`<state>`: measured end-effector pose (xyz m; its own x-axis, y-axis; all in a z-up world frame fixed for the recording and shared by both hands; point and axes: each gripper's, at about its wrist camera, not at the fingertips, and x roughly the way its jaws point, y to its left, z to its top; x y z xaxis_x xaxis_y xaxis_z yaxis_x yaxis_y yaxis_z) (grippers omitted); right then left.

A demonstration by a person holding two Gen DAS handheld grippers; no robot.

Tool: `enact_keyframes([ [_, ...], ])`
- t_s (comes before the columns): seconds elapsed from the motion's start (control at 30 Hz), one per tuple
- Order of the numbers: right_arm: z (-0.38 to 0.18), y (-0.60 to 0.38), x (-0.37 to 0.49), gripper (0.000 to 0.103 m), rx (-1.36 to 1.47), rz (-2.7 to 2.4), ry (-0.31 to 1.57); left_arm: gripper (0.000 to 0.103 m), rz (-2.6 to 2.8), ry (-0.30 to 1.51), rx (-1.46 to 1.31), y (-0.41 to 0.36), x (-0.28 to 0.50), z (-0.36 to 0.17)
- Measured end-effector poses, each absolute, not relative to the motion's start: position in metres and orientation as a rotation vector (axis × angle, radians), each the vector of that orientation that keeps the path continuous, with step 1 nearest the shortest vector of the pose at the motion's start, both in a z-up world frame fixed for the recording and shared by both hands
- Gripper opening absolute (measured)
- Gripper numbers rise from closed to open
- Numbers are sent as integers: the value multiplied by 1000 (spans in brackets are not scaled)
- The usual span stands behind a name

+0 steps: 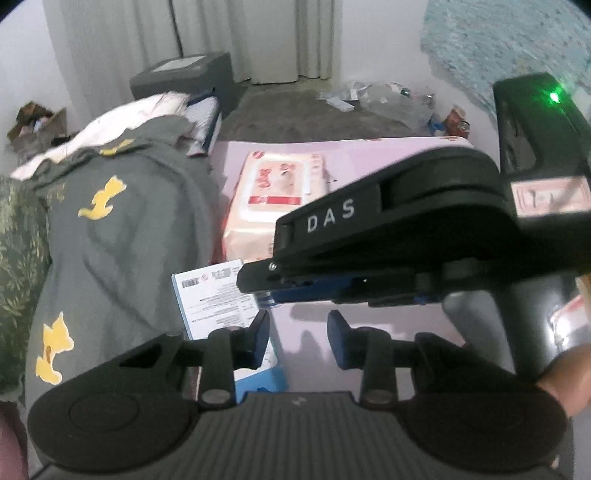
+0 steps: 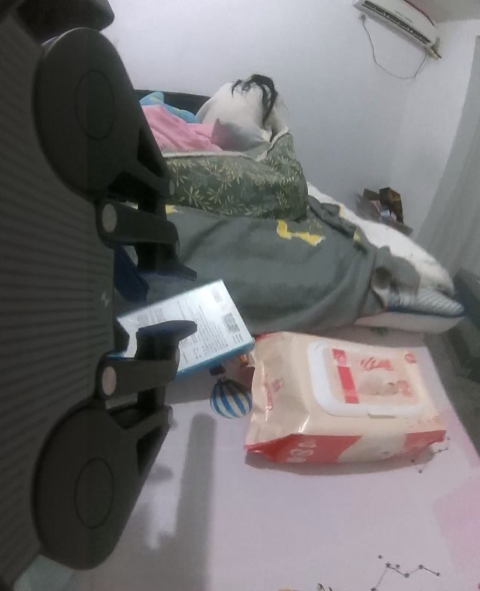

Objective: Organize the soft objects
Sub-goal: 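Grasp the blue-white printed box with the right tool and lift it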

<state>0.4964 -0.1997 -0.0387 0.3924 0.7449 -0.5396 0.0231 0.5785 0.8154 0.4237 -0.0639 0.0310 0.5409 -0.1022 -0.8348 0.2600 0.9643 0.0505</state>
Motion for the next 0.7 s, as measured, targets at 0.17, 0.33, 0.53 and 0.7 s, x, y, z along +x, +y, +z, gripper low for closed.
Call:
enact_keyframes([
  [0.17,-34,-224,490,24,862,488,1083,49,-169,989,177,-54,421,28],
  [0.33,-51,-232,494,42,865,459,1134,70,-90,1032,129,-23,435,8],
  [0.53,-79,-201,519,68,781,449,1209,74,-64,1156,85,-9,464,-28],
  [0.7,-103,-175,527,69,755,488,1263,59,-62,1186,78,-10,473,-43],
])
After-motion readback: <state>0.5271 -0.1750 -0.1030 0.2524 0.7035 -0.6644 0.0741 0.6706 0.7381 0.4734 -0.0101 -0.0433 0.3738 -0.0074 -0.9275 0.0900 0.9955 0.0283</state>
